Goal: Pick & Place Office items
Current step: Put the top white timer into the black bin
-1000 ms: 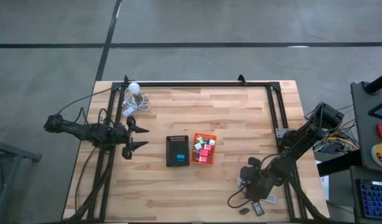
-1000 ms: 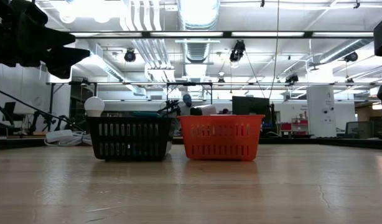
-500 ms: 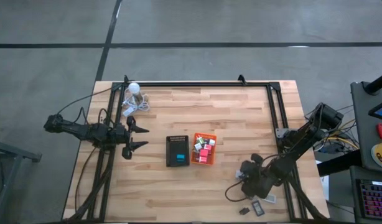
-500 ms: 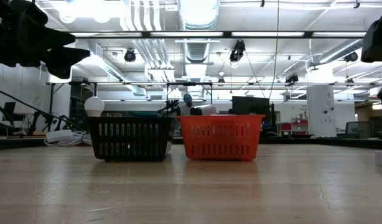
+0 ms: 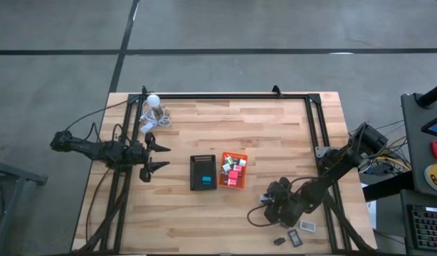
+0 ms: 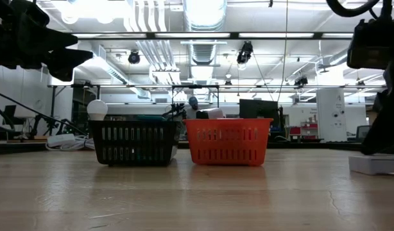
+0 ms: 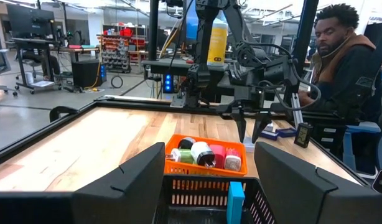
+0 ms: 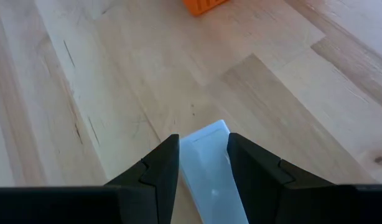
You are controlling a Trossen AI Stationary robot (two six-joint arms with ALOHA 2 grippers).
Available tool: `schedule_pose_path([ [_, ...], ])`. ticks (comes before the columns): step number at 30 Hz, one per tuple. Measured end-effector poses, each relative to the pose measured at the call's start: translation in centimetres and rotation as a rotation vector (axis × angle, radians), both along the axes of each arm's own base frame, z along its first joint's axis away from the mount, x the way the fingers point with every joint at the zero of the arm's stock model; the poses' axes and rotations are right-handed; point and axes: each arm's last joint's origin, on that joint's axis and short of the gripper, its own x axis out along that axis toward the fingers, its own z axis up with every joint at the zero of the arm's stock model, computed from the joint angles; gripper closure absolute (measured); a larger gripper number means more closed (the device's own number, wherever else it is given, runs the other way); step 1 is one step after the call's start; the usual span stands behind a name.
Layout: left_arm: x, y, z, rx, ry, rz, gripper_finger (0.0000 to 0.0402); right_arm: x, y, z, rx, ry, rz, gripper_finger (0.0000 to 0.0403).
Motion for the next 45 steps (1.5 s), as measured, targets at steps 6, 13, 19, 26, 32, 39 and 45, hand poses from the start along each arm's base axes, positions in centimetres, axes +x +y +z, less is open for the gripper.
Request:
schedule_pose_path([
  [6,0.0,0.0,0.0,0.0,0.0,0.0,0.0149,0.1,0.1,0.4,0.007,-0.003,0.005,0.0266],
  [13,0.0,0.0,0.0,0.0,0.0,0.0,0.0149,0.2,0.1,4.3,-0.139,-0.056,0.099,0.0266],
  [19,0.0,0.0,0.0,0.0,0.0,-0.001,0.0149,0.3,0.6,6.5,-0.202,-0.021,0.281,0.0266],
  [26,0.0,0.0,0.0,0.0,0.0,0.0,0.0149,-0.4,1.1,5.6,-0.231,0.058,0.35,0.0266],
  [32,0.0,0.0,0.0,0.0,0.0,0.0,0.0149,-0.2,1.5,3.4,-0.21,0.148,0.343,0.0266],
  [39,0.0,0.0,0.0,0.0,0.0,0.0,0.0149,0.1,1.8,1.3,-0.259,0.211,0.342,0.0266],
  [45,0.0,0.0,0.0,0.0,0.0,-0.001,0.0149,0.3,1.9,0.7,-0.276,0.21,0.336,0.0266],
])
